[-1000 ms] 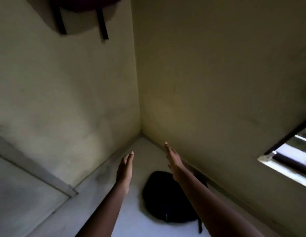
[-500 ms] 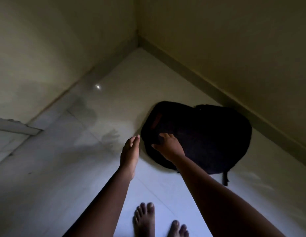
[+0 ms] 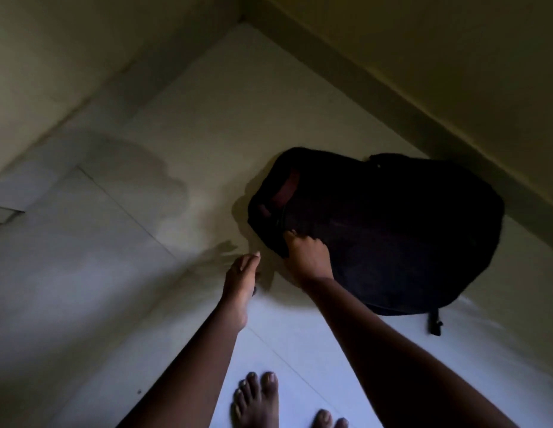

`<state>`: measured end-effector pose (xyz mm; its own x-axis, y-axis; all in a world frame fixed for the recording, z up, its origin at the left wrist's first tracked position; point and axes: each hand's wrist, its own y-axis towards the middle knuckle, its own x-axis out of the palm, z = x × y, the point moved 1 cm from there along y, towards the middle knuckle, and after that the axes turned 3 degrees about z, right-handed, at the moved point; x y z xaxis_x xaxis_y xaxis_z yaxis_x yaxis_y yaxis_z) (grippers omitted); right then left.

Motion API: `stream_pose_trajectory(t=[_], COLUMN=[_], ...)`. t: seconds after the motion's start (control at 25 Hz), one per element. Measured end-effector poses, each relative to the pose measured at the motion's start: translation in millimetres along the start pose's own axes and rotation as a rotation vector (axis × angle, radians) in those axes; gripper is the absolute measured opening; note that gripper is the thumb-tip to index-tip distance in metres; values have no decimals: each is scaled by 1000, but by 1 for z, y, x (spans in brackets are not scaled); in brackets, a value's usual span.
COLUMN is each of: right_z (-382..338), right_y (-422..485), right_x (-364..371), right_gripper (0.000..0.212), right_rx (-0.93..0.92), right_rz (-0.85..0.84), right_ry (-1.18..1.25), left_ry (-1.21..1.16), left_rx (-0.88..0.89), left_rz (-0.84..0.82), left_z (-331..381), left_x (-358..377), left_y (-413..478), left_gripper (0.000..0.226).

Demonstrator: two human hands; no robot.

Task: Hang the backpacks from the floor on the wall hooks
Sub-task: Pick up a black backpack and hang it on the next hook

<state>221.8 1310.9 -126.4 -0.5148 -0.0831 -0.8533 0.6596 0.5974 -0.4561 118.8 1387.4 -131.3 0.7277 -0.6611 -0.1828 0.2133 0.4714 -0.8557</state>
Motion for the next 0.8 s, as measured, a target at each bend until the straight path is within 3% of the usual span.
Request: stream_pose_trajectory(t=[0.08, 0.2, 0.36, 0.52, 0.8], right_z=[-1, -12, -28, -68, -122], right_y=[-28, -85, -149, -221, -305], right_x=[-55, -146, -247, -333, -437], right_gripper=[40, 47, 33, 30, 25], right_rx=[37, -40, -104, -56, -148], right_rz=[15, -20, 38, 5, 229], right_ry=[115, 215, 326, 490, 736], left_ry=[-97, -185, -235, 80, 697], left_rx=[-51, -100, -99, 170, 543], left_rz=[-97, -213, -11, 118, 284], left_z=[29, 92, 143, 173, 218], left_x=[3, 8, -11, -59, -139], left_y=[-37, -105, -188, -291, -430], left_gripper=[17, 63, 57, 54, 27])
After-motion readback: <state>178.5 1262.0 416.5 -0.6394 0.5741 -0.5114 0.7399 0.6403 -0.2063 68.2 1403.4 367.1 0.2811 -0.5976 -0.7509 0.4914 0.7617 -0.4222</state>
